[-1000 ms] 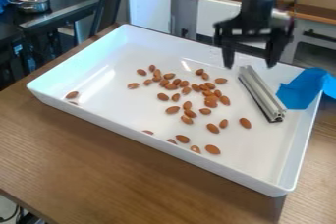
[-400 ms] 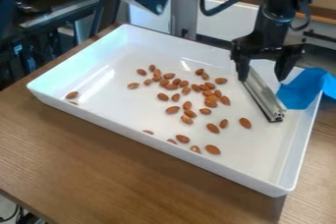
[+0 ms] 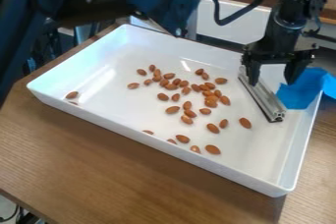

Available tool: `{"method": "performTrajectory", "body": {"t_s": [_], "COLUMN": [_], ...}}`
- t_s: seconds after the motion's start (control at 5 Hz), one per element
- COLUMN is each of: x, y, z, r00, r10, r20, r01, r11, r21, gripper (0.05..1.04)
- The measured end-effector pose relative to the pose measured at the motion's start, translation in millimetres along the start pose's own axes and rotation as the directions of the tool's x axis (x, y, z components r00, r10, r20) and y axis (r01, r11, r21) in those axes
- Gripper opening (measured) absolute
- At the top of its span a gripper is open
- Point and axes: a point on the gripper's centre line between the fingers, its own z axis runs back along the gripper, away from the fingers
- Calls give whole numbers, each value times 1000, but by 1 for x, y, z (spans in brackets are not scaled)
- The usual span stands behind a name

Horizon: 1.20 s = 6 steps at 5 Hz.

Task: Sweep into pile

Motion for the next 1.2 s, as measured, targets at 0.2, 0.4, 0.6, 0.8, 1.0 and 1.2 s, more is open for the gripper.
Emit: {"method": "performTrajectory", "body": {"t_s": [0.2,0.4,0.6,0.8,1.0,1.2], "x": [-1,-3,-9,-7,-7,-7], "y": [-1,-1,-1,-2,-3,1], "z": [-6,-9,-19,-18,-19,-22], "r00": [1000,1000,1000,1000,1000,1000], "r10": [5,6,-9,-11,-15,-6], "r20": [-2,7,-5,0,2,-5], "r01": [-5,-6,9,11,15,6], "r11": [1000,999,998,998,998,998], "r21": [17,32,57,57,55,62], "gripper": [1001,1001,1001,956,678,432]}}
